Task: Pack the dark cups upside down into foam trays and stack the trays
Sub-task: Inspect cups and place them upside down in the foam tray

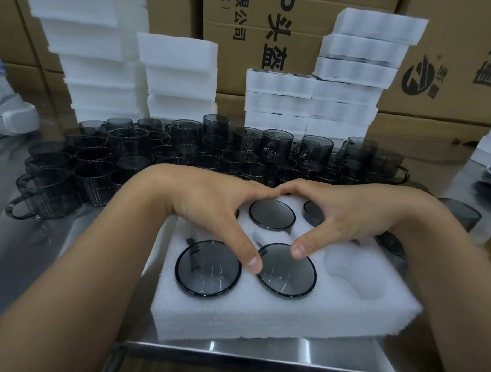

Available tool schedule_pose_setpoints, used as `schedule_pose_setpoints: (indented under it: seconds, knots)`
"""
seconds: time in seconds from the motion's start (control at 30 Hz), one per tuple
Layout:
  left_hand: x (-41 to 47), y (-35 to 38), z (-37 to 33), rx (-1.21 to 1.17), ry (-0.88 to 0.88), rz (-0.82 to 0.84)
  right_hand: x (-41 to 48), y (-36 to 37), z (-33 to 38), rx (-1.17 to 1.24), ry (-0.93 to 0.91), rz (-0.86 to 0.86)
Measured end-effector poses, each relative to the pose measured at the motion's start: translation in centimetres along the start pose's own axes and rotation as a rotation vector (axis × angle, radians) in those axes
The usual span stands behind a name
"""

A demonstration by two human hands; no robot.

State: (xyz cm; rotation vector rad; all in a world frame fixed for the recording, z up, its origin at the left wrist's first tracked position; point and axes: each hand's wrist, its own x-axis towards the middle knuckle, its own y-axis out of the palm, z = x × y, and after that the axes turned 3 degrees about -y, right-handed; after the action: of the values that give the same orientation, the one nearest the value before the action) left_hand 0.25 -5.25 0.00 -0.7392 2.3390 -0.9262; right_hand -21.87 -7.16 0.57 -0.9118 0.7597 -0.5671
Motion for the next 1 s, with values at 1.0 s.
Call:
schedule_pose_setpoints:
  seconds: [1.0]
  knots:
    - [2.2, -0.3, 2.0, 0.009, -0.183, -0.761, -0.6, 0.1, 0.2, -0.051, 0.063, -0.015]
